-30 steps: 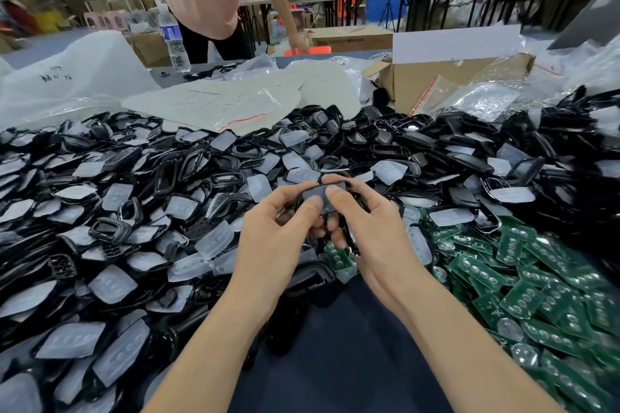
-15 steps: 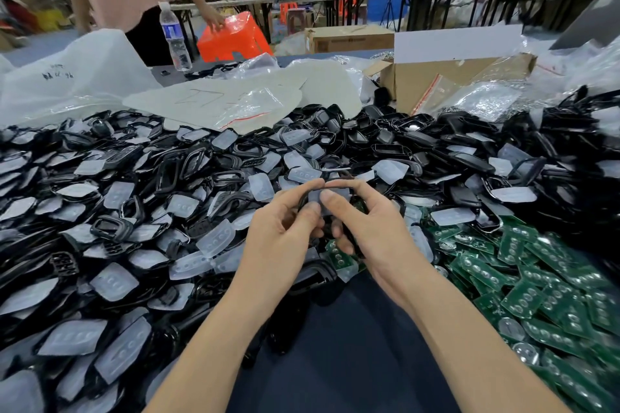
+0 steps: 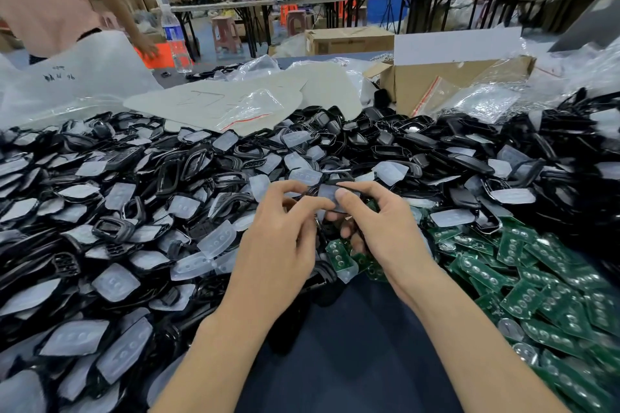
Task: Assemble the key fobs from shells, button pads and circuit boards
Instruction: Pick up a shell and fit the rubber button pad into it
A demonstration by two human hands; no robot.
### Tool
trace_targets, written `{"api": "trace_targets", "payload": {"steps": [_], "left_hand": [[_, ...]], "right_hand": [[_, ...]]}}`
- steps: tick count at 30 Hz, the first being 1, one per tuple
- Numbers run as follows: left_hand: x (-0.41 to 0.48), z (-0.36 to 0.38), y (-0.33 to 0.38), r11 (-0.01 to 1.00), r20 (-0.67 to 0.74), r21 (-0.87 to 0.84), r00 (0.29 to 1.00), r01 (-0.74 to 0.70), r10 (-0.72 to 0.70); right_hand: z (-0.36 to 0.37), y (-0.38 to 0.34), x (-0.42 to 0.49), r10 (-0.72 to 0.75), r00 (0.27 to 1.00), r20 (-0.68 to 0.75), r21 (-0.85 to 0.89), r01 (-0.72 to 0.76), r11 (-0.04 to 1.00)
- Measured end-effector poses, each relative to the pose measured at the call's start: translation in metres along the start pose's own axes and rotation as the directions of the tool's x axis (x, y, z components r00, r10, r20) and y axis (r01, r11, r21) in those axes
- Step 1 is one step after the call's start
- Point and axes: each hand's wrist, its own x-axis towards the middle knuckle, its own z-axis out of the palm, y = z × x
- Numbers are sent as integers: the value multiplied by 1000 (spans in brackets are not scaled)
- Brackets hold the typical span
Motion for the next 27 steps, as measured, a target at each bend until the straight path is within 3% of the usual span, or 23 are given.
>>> {"api": "trace_targets", "payload": {"steps": [7, 11, 14, 18, 23, 27], "left_hand": [[2, -9, -6, 990, -127, 130, 991, 57, -41], [0, -5, -3, 996, -48, 61, 997, -57, 60], [1, -2, -3, 983, 1, 171, 997, -74, 74], [6, -4, -7, 951, -49, 308, 998, -20, 37], [2, -5, -6, 975, -96, 220, 995, -5, 27], [1, -4, -5, 986, -48, 162, 998, -30, 38]], "right_hand": [[2, 1, 1, 25, 999, -38, -2, -26, 1000], [1, 0, 1, 17, 999, -35, -29, -18, 999], [1, 0, 0, 12, 999, -42, -32, -13, 999], [1, 2, 0, -3, 999, -52, -61, 0, 998], [2, 2, 0, 5, 998, -58, -58, -9, 998], [1, 2, 0, 1, 999, -48, -57, -3, 998]]}}
